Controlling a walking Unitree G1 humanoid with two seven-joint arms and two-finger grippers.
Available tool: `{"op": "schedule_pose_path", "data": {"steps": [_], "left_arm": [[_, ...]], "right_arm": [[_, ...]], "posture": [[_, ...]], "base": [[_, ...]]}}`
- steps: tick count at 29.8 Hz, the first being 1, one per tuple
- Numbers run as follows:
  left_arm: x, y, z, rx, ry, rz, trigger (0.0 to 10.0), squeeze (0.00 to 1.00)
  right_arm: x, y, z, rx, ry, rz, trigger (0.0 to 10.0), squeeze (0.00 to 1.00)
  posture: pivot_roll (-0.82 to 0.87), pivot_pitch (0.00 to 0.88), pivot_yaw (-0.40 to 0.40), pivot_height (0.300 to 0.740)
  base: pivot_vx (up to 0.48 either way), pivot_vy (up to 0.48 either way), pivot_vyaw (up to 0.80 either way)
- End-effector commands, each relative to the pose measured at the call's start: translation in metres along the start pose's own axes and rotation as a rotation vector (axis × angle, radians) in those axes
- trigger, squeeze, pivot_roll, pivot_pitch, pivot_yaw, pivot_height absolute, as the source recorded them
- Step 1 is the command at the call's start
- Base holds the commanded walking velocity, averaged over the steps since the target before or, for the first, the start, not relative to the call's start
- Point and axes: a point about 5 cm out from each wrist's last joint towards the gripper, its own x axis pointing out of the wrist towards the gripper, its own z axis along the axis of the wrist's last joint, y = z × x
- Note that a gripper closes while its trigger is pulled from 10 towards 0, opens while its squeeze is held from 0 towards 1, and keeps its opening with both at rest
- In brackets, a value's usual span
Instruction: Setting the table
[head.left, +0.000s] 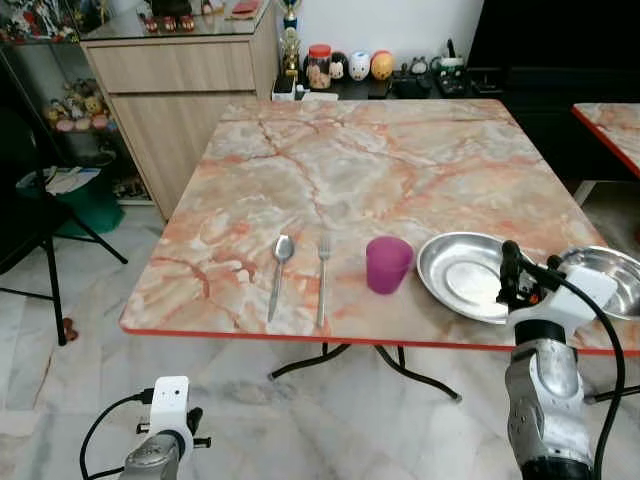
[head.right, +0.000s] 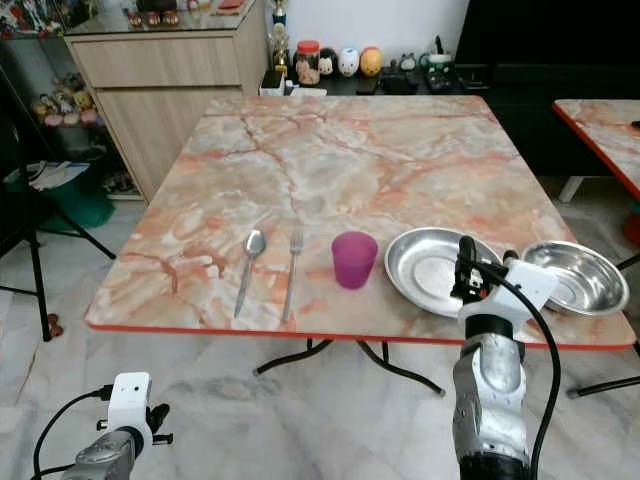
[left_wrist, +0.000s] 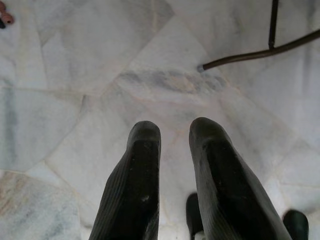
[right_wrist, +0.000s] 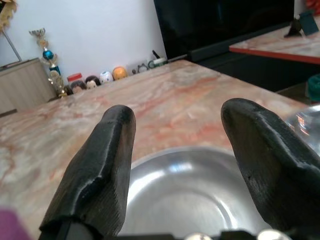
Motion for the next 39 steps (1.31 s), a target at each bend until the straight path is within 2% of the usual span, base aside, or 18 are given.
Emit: {"op": "schedule_pose_path", "data": {"steps": [1,9,13,19,24,28,31,36,39], "left_arm": [[-0.001,0.006,-0.001,0.002,0.003,0.022,10.0,0.00],[-0.002,0.007,-0.004,0.009,-0.009,0.020,10.0,0.00],[-0.001,0.006,0.000,-0.001,-0.020,0.023,10.0,0.00],[-0.001,0.000,-0.001,0.000,-0.011,0.013,10.0,0.00],[0.000,0.001,0.001,0.004,-0.015,0.019,10.0,0.00],[0.000,0.004,0.001,0.008,-0.012,0.025,10.0,0.00],[-0.002,0.007,-0.002,0.013,-0.008,0.030,10.0,0.00],[-0.003,0.008,-0.005,0.028,-0.004,0.029,10.0,0.00],[-0.002,0.009,-0.002,0.018,-0.013,0.039,10.0,0.00]], "right_arm": [[0.002,0.000,0.000,0.011,0.009,-0.011,10.0,0.00],[-0.020,0.005,-0.020,0.013,0.076,0.027,10.0,0.00],[-0.020,0.004,-0.018,0.015,0.075,0.022,10.0,0.00],[-0.020,0.001,0.002,0.014,0.033,0.003,10.0,0.00],[-0.038,0.003,0.005,-0.028,0.106,0.019,10.0,0.00],[-0.056,-0.007,-0.002,-0.059,0.276,-0.087,10.0,0.00],[-0.068,-0.010,-0.002,-0.045,0.334,-0.103,10.0,0.00],[-0.077,-0.017,-0.009,-0.050,0.422,-0.101,10.0,0.00],[-0.074,-0.025,-0.012,-0.029,0.462,-0.123,10.0,0.00]], "posture": [[-0.02,0.000,0.031,0.740],[0.02,0.000,0.003,0.740],[0.01,0.000,0.011,0.740],[-0.02,0.000,0.021,0.740],[-0.03,0.000,0.017,0.740],[-0.04,0.000,0.023,0.740],[-0.05,0.000,0.030,0.740],[-0.03,0.000,0.017,0.740],[-0.02,0.000,0.012,0.740]], "base": [[0.307,0.000,0.00],[0.075,0.000,0.00],[0.000,0.000,0.00],[0.000,0.000,0.00],[0.000,0.000,0.00],[0.000,0.000,0.00],[0.000,0.000,0.00],[0.000,0.000,0.00],[0.000,0.000,0.00]]}}
